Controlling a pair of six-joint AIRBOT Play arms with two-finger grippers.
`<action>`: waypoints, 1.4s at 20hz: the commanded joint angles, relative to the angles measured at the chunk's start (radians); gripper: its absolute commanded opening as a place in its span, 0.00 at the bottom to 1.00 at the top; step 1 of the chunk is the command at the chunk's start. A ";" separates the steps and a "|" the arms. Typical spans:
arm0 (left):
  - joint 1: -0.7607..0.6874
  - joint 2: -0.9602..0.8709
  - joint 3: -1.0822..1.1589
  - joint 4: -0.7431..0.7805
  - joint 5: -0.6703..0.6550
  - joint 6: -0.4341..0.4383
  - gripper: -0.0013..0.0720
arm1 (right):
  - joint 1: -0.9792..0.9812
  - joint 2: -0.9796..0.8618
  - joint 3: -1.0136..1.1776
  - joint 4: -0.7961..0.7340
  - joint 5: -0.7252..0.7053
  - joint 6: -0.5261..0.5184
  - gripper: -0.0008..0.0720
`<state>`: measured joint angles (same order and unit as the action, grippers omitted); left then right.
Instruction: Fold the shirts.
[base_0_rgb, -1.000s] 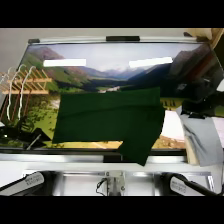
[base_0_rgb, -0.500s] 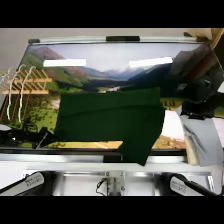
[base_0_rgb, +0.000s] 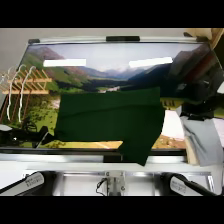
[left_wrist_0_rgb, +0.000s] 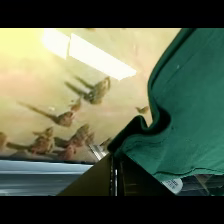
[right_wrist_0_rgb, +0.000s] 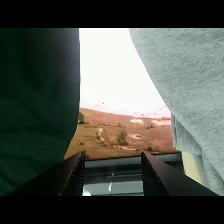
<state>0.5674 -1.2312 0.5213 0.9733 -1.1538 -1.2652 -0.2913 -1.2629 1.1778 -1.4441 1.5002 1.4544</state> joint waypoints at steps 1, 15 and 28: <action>-0.001 0.004 0.000 0.005 -0.007 0.014 0.06 | 0.000 0.058 -0.143 0.029 0.007 -0.046 0.66; -0.001 0.023 0.000 0.005 -0.016 0.027 0.06 | 0.225 0.219 -0.725 0.300 -0.476 0.060 0.65; -0.104 0.022 0.414 -0.077 -0.014 0.027 0.06 | 0.276 0.145 -0.269 0.264 -0.734 0.041 0.09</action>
<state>0.5220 -1.1950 0.8066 0.9096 -1.2316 -1.1778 -0.0227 -1.0573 0.7567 -1.1675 0.8974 1.4811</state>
